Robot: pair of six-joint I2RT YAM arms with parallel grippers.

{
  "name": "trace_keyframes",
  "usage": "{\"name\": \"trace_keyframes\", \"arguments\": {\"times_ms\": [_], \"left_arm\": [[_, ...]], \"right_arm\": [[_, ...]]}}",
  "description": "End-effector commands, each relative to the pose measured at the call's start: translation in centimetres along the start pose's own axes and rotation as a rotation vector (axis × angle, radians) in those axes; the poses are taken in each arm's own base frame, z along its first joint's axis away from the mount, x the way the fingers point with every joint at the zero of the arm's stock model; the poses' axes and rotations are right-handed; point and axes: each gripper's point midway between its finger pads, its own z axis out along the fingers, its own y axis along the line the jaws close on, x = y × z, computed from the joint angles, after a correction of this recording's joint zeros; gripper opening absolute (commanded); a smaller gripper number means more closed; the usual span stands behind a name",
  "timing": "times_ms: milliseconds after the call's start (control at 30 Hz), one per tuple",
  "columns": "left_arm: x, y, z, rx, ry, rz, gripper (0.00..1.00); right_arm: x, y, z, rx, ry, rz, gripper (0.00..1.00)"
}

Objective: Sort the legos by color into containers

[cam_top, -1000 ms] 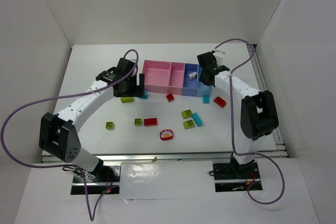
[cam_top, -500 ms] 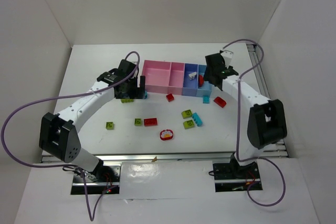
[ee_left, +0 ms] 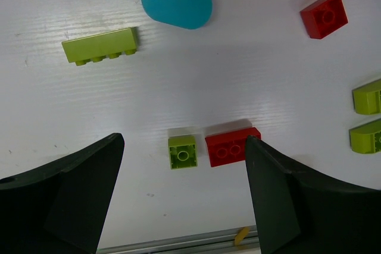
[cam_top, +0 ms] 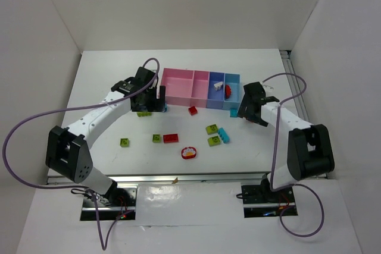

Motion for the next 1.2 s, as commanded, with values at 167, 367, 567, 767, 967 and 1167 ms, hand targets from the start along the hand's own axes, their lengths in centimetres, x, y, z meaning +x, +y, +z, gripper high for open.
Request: {"name": "trace_keyframes", "arguments": {"times_ms": [167,367,567,767,967,1167], "left_arm": [[-1.3,-0.8,-0.5,0.011,-0.025,0.004,0.93],[-1.2,-0.6,-0.6,-0.001,-0.020,0.005,0.93],[-1.0,-0.5,-0.3,-0.005,-0.011,0.006,0.93],[-1.2,-0.6,-0.1,-0.005,-0.011,0.006,0.93],[-1.0,-0.9,0.2,-0.007,0.005,0.016,0.93],[-1.1,-0.7,0.2,-0.024,-0.002,0.006,0.93]], "right_arm": [[0.0,-1.1,3.3,0.119,0.067,-0.048,0.89],[-2.0,-1.9,5.1,0.107,0.035,-0.033,0.86],[-3.5,-2.4,6.8,0.096,0.023,-0.006,0.86],[-3.9,-1.9,7.5,0.078,0.008,-0.022,0.83],[-4.6,-1.8,7.1,0.050,-0.019,-0.011,0.47],[-9.1,-0.7,1.9,-0.054,-0.175,0.070,0.30]]}}
